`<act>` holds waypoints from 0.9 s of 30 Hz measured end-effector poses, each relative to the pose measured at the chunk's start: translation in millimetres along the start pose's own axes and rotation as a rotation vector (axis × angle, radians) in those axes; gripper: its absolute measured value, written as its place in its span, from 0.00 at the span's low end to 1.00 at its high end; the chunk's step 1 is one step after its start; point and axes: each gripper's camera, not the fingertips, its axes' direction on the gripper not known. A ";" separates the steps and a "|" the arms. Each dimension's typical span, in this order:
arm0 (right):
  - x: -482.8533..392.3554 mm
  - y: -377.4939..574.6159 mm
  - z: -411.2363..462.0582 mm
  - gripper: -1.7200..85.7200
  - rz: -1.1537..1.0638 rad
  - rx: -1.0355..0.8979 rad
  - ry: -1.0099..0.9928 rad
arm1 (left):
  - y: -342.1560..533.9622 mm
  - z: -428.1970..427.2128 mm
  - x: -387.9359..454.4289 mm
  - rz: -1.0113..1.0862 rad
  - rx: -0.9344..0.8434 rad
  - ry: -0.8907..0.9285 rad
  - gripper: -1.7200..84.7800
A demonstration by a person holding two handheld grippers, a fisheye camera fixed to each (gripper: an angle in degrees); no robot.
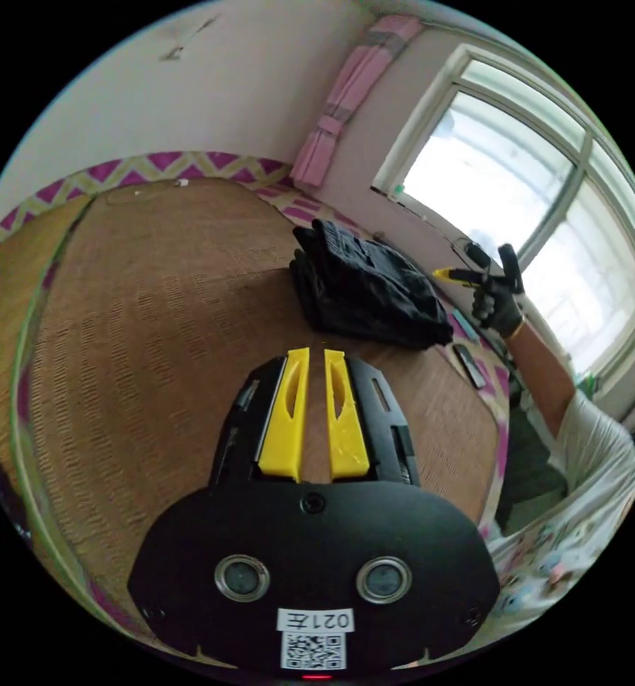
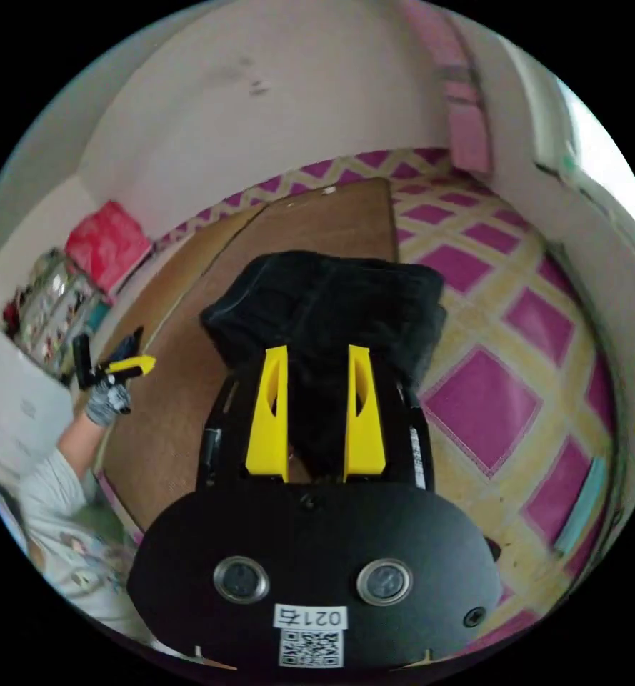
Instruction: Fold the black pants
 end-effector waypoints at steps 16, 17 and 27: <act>-621.5 214.7 369.9 0.14 -0.997 0.020 -0.056 | 306.1 -195.4 18.3 -0.449 0.125 -0.310 0.01; -661.2 229.3 394.6 0.13 -1.059 0.017 -0.056 | 306.8 -197.8 18.5 -0.457 0.124 -0.318 0.01; -880.2 365.8 566.4 0.15 -1.565 0.020 0.188 | 317.8 -247.7 24.1 -0.516 0.054 -0.336 0.01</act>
